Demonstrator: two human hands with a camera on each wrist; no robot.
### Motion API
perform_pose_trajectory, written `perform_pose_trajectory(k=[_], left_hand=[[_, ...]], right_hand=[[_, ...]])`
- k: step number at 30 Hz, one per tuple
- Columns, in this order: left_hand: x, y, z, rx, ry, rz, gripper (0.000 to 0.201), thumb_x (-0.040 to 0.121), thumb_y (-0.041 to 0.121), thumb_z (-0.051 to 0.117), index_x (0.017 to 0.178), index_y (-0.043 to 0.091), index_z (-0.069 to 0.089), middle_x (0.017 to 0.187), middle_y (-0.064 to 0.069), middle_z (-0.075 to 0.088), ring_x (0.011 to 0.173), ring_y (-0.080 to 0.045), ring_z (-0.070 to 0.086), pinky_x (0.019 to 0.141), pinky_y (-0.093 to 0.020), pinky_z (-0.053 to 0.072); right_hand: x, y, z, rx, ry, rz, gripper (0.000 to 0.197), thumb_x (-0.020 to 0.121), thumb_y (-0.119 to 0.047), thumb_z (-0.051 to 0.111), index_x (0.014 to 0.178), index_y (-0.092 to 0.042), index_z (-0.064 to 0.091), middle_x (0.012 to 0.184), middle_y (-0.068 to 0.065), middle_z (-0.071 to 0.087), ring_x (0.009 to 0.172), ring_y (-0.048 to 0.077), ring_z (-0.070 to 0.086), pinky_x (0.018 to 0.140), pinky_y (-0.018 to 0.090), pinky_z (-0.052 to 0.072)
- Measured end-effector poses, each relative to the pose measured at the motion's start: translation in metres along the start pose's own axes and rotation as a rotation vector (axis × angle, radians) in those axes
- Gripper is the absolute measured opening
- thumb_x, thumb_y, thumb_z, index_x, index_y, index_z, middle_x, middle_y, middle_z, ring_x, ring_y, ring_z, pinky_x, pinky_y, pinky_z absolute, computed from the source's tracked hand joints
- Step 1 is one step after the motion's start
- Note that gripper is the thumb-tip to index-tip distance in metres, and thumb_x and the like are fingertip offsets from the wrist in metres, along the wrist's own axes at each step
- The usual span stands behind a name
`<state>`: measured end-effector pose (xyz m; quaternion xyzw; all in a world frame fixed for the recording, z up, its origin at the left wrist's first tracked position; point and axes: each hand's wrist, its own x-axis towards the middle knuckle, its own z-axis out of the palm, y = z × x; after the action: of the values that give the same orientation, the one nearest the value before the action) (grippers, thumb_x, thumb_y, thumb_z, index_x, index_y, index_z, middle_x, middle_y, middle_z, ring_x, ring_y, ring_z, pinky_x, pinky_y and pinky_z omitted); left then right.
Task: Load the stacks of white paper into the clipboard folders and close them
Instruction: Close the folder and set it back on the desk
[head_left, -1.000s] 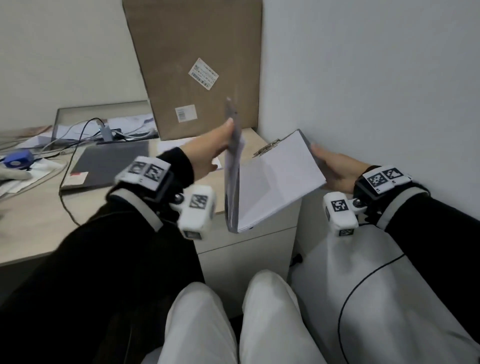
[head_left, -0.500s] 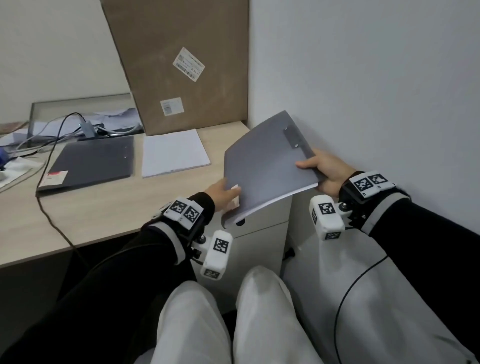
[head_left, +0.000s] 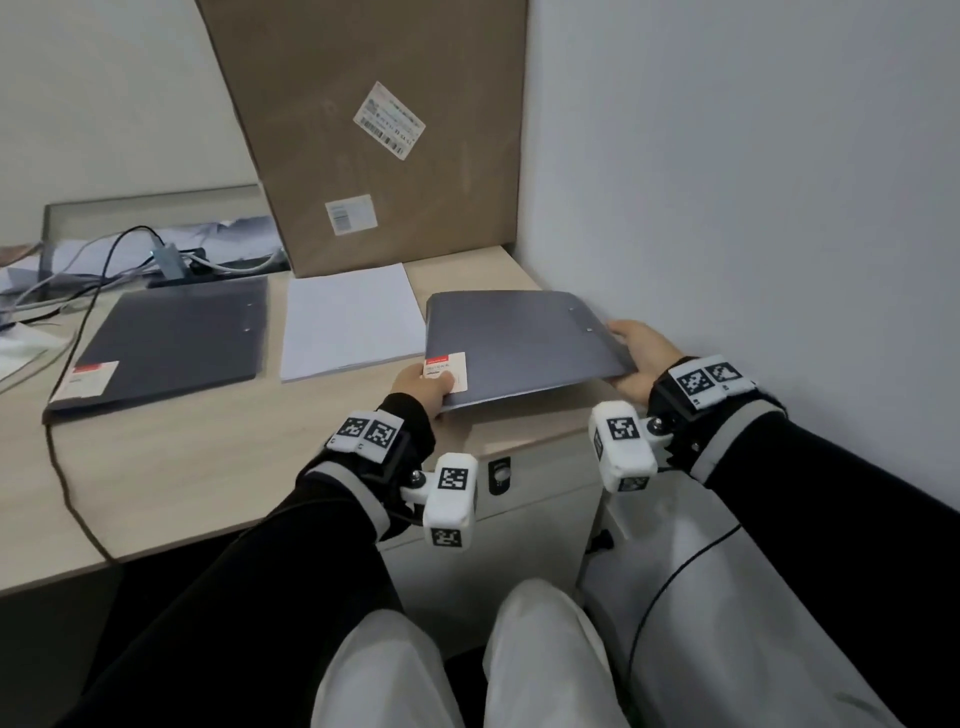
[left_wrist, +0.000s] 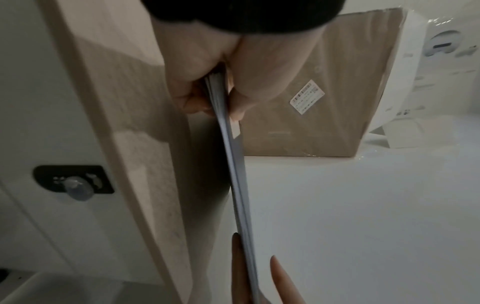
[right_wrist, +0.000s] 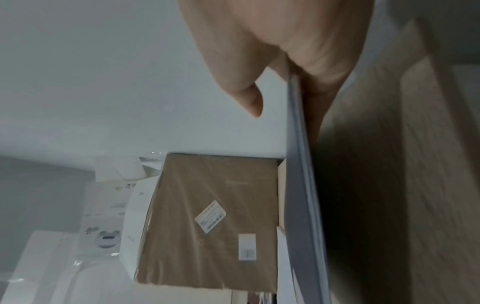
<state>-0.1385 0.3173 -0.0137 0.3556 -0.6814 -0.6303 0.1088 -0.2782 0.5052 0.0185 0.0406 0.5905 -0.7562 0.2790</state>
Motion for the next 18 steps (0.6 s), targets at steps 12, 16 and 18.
perform_pose_trajectory(k=[12,16,18], left_hand=[[0.082,0.042,0.032,0.555,0.048,0.042,0.044,0.093,0.022,0.045,0.13,-0.002,0.048,0.135,-0.022,0.051,0.125,-0.036,0.049,0.103,-0.034,0.039],[0.102,0.047,0.039,0.741,-0.005,0.031,0.05,0.095,0.023,0.04,0.138,-0.002,0.037,0.146,-0.019,0.036,0.134,-0.032,0.038,0.113,-0.033,0.03],[0.112,0.047,0.04,0.817,-0.004,0.038,0.054,0.096,0.027,0.038,0.141,-0.001,0.032,0.148,-0.019,0.028,0.135,-0.033,0.034,0.114,-0.034,0.028]], right_hand=[[0.065,0.002,0.03,0.107,0.042,0.139,0.07,0.081,-0.007,0.056,0.147,-0.009,0.03,0.155,0.016,0.022,0.131,0.022,0.039,0.108,0.031,0.033],[0.091,0.0,0.045,0.076,0.058,0.144,0.074,0.069,-0.009,0.062,0.139,-0.01,0.04,0.153,0.014,0.028,0.137,0.023,0.037,0.11,0.032,0.035],[0.094,-0.006,0.054,0.048,0.058,0.126,0.064,0.077,-0.009,0.06,0.139,-0.01,0.041,0.154,0.016,0.026,0.142,0.025,0.031,0.112,0.033,0.033]])
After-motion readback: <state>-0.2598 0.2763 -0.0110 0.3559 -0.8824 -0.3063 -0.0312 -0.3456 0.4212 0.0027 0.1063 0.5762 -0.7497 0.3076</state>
